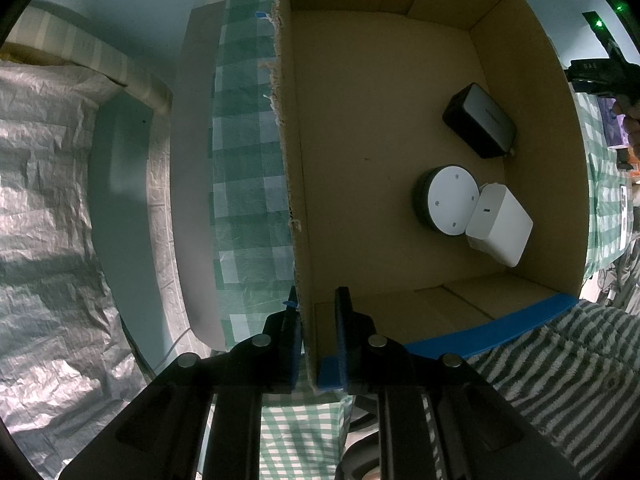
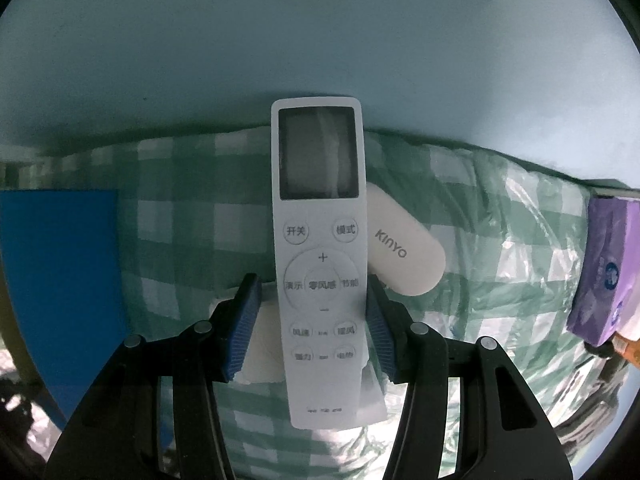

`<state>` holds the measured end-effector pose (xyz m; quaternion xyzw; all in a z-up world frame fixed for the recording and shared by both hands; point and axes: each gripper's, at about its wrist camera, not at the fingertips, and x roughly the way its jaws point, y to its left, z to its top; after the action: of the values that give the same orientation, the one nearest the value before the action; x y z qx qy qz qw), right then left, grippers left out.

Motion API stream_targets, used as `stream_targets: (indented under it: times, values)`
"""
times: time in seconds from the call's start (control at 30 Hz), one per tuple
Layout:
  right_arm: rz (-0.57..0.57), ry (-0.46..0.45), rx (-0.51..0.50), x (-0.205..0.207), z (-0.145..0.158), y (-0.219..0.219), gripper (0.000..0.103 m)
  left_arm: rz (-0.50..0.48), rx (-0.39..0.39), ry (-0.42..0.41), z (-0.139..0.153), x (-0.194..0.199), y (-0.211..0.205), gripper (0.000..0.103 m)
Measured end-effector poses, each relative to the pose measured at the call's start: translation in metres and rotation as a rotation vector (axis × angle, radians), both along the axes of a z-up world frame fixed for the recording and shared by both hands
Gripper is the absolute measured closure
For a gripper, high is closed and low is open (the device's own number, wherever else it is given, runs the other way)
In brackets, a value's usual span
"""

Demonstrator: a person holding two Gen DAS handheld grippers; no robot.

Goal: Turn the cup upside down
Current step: 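Move the right tool to the white remote control and grasp it, then carry the white remote control with the right tool into the box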

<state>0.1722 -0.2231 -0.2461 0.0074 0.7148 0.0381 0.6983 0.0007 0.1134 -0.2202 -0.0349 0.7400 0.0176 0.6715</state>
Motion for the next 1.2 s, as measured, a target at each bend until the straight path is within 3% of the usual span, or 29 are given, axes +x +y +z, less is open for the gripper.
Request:
stream_targets:
  times: [0.13, 0.7, 1.2]
  values:
    - [0.001, -0.017, -0.009, 0.003, 0.000, -0.011, 0.064, 0.001, 0.000, 0.000, 0.000, 0.000, 0.000, 0.089]
    - [0.165, 0.006, -0.054, -0.026, 0.011, -0.001, 0.064, 0.000, -0.003, 0.003, 0.000, 0.002, 0.000, 0.087]
    - [0.271, -0.048, 0.005, -0.048, 0.067, 0.022, 0.064, -0.002, 0.001, 0.007, -0.002, 0.006, -0.002, 0.087]
